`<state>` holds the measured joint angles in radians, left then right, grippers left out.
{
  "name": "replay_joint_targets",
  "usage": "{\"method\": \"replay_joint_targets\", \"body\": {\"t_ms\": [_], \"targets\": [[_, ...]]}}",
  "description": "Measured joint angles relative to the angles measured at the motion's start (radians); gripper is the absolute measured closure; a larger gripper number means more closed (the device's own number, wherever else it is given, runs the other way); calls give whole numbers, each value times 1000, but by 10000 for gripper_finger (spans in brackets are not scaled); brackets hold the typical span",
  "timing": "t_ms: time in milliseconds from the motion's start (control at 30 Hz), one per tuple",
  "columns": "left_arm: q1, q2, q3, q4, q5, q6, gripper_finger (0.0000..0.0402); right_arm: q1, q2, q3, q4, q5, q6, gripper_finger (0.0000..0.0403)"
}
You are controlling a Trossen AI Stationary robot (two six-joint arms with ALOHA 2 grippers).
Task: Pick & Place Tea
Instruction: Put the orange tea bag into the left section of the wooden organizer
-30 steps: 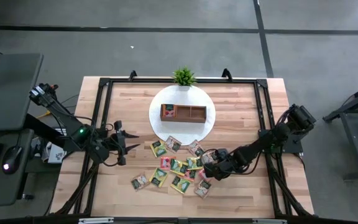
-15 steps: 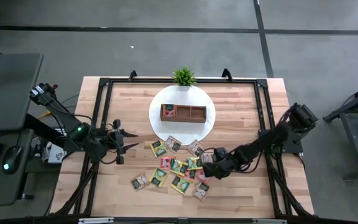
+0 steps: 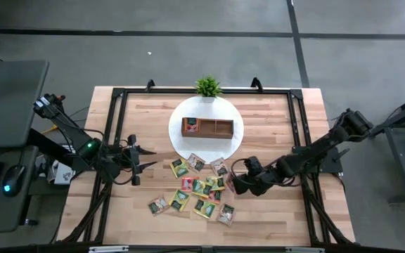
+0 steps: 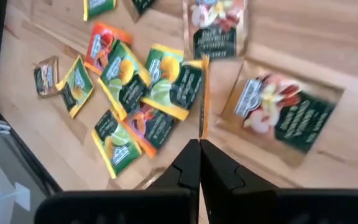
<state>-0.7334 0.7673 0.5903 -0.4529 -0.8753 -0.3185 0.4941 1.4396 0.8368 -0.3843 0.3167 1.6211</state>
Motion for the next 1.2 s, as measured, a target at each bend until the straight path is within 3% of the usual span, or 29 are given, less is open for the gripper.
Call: {"method": "replay_joint_targets", "body": {"t_ms": [267, 400, 567, 833, 1067, 1200], "targets": [[5, 0, 0, 67, -58, 26, 254, -62, -24, 0, 9, 8, -199, 403], [74, 0, 0, 122, 8, 72, 254, -99, -26, 30, 0, -2, -331, 403], [216, 1, 0, 218, 171, 162, 254, -147, -26, 114, -57, -8, -524, 403], [460, 10, 0, 331, 528, 255, 254, -211, -26, 276, -181, 19, -817, 403], [619, 36, 0, 460, 782, 287, 253, -269, -28, 372, -189, 35, -1019, 403], [695, 91, 0, 526, 906, 276, 229, -294, -28, 402, -187, 37, -1103, 403]]}}
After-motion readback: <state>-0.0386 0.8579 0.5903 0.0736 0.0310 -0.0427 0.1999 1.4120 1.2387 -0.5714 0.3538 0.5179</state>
